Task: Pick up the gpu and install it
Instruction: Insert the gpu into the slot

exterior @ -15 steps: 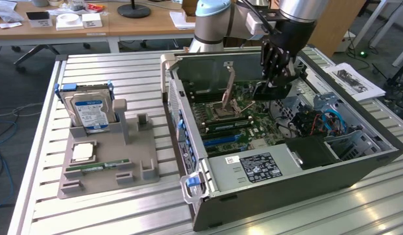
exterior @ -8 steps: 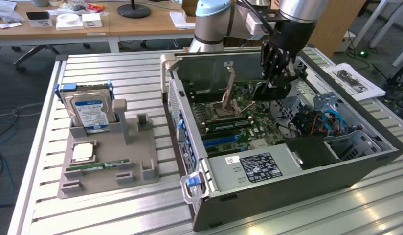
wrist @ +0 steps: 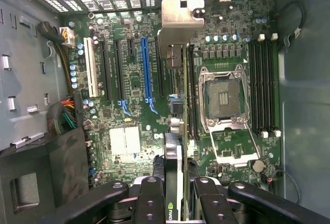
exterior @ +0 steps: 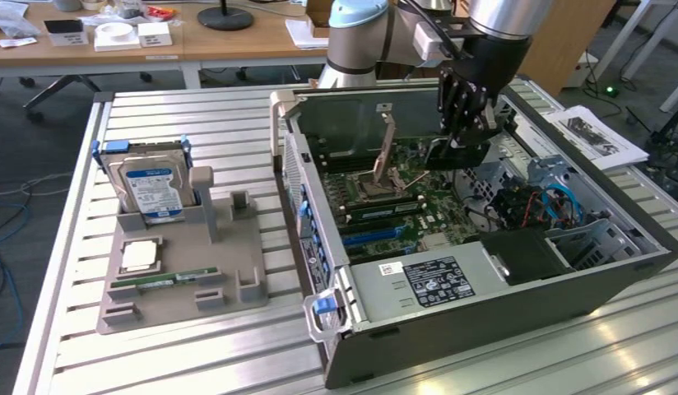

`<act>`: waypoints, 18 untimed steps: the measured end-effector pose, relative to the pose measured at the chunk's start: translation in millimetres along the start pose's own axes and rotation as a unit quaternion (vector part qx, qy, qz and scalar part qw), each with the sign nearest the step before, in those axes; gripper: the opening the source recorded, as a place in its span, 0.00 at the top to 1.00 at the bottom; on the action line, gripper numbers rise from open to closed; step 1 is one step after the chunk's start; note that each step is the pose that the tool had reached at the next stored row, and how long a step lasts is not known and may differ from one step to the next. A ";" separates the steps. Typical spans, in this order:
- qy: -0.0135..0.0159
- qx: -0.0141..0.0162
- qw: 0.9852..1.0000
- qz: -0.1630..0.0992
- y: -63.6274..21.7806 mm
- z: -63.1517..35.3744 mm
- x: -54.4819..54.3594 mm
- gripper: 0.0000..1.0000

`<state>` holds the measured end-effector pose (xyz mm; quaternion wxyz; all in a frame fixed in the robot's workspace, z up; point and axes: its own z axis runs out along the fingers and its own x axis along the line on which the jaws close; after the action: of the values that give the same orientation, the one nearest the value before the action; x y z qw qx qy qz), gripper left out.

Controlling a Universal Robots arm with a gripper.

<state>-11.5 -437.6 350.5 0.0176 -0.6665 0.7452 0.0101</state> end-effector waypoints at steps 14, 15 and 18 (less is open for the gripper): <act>0.000 0.000 1.000 -0.002 8.0 2.9 1.0 0.73; 0.000 0.000 1.000 -0.002 8.9 3.1 1.1 0.73; 0.000 0.000 1.000 -0.003 11.4 3.6 1.4 0.73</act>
<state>-23.0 -437.7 346.8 0.0176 -0.6685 0.7434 0.0101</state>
